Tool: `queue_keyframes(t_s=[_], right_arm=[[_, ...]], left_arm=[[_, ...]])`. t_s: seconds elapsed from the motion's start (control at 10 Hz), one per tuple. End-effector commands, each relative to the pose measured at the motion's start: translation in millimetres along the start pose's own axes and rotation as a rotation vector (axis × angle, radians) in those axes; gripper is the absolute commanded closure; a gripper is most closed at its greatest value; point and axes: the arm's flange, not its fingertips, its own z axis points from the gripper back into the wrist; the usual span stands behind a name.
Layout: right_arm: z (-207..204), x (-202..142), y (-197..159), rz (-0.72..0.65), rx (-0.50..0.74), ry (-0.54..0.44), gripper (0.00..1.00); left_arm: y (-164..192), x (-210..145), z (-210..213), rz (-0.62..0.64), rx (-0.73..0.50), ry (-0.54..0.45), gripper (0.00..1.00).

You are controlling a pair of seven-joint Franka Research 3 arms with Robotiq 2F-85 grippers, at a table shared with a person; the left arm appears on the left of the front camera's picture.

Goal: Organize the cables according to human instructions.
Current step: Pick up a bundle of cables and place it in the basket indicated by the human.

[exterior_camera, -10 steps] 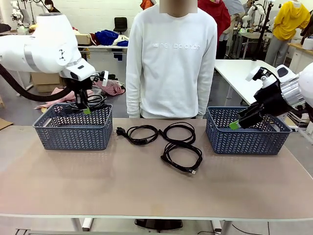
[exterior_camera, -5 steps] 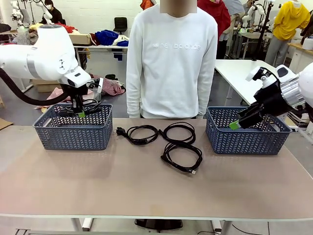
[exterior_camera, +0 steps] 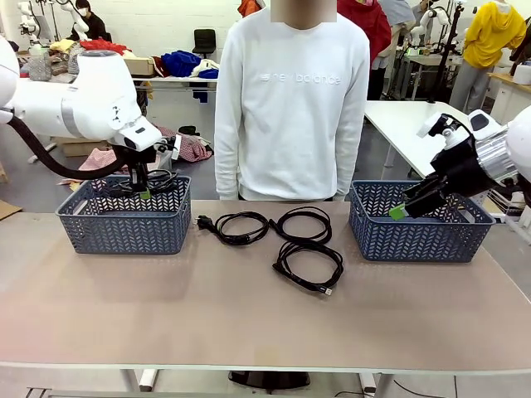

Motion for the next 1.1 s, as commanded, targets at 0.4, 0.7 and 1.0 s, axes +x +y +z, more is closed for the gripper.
queue_keyframes(t_s=[0.4,0.7,1.0], right_arm=[[-0.7,-0.5,-2.1,0.001,0.011,-0.015,0.0],[-0.7,-0.5,-2.1,0.001,0.011,-0.015,0.0],[-0.7,-0.5,-2.1,0.001,0.011,-0.015,0.0]], left_arm=[[4.0,-6.4,4.8,0.004,-0.02,-0.008,0.46],[2.2,-9.4,4.8,0.004,-0.038,-0.006,0.12],[0.6,-10.8,5.6,0.007,-0.073,-0.016,0.0]])
